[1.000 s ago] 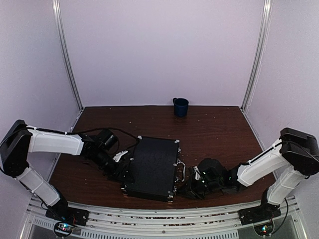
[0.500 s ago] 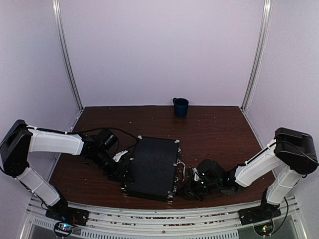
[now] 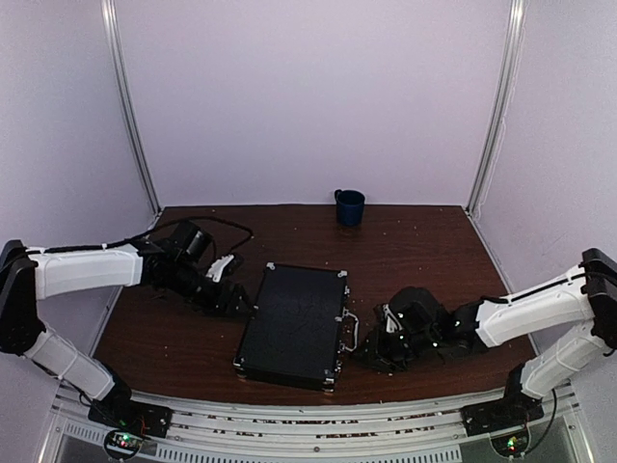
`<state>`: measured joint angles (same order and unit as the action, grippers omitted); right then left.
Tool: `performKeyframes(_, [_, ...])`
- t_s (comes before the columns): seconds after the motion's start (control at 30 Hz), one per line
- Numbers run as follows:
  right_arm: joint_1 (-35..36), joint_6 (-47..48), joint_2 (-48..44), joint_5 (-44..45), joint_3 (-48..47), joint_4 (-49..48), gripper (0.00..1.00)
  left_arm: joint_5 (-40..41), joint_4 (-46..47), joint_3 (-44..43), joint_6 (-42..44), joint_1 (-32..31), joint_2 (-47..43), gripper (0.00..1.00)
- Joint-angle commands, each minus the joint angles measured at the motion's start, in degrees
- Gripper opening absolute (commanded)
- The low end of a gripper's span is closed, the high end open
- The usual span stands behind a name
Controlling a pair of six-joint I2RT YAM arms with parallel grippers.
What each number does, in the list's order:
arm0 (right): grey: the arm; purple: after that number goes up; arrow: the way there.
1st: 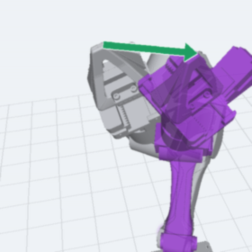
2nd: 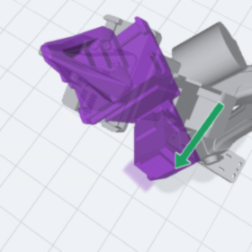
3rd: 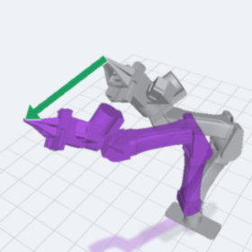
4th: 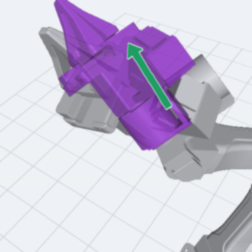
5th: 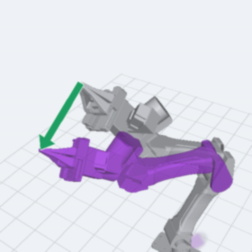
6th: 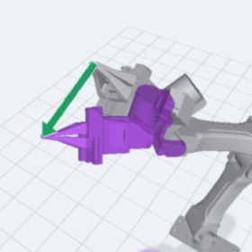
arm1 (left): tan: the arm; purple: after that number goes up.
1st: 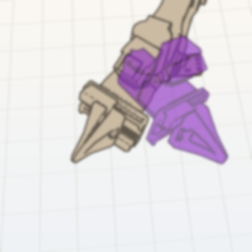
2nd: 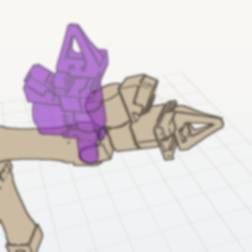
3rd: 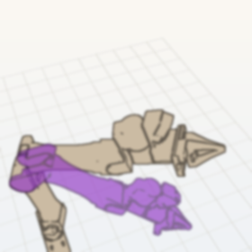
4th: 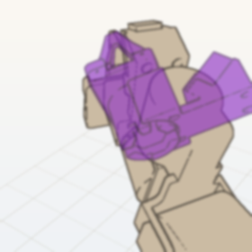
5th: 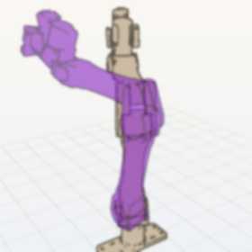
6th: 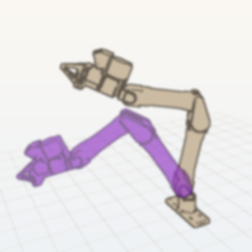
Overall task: Pack up texas hold em set
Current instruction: Reset both arms
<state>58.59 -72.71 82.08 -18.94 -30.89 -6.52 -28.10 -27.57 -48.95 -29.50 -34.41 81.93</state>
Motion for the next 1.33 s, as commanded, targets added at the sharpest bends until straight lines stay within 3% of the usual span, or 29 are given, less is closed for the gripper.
performKeyframes(0.0, [-5.13, 8.54, -5.0, 7.25, -3.78, 12.08, 0.33, 3.9, 1.49, -4.74, 1.9, 4.22, -1.32, 0.73])
performKeyframes(0.1, [-10.17, 16.05, -2.56, 8.69, -9.81, 13.11, 0.43, 4.91, 2.61, -10.2, 3.81, 5.48, 2.98, 0.74])
performKeyframes(0.23, [-16.95, 27.05, 7.28, 7.09, -22.99, 13.82, 0.55, 7.4, 5.15, -19.88, 6.44, 6.92, 11.54, 0.75])
performKeyframes(0.37, [-20.83, 35.97, 16.56, 12.95, -36.52, 14.72, 0.62, 7.55, 13.69, -23.76, 4.62, 9.34, 17.1, 0.76])
performKeyframes(0.5, [-28.1, 39.92, 22.88, 13.78, -42.37, 11.11, 0.64, 9.02, 17.74, -26.29, 4.86, 15.57, 21.28, 0.77])
performKeyframes(0.7, [-39.64, 47.42, 20.19, 21.04, -37.49, 4.69, 0.65, 12.21, 25.28, -17.39, 4.9, 31.23, 17.05, 0.77])
performKeyframes(0.9, [-48.13, 53.13, 8.31, 30.4, -21.46, -7.24, 0.66, 25.98, 35.76, 1.87, 5.29, 44.58, 1.06, 0.8])
performKeyframes(1.1, [-49.36, 56.58, 1.05, 36.7, -6.79, -20.41, 0.67, 34.94, 45.64, 16.01, 6.31, 45.14, -8.28, 0.83])
performKeyframes(1.3, [-49.35, 58.47, 1.21, 36.34, -4.13, -26.22, 0.66, 38.64, 53.22, 19.46, 7.34, 45.05, -7.92, 0.83])
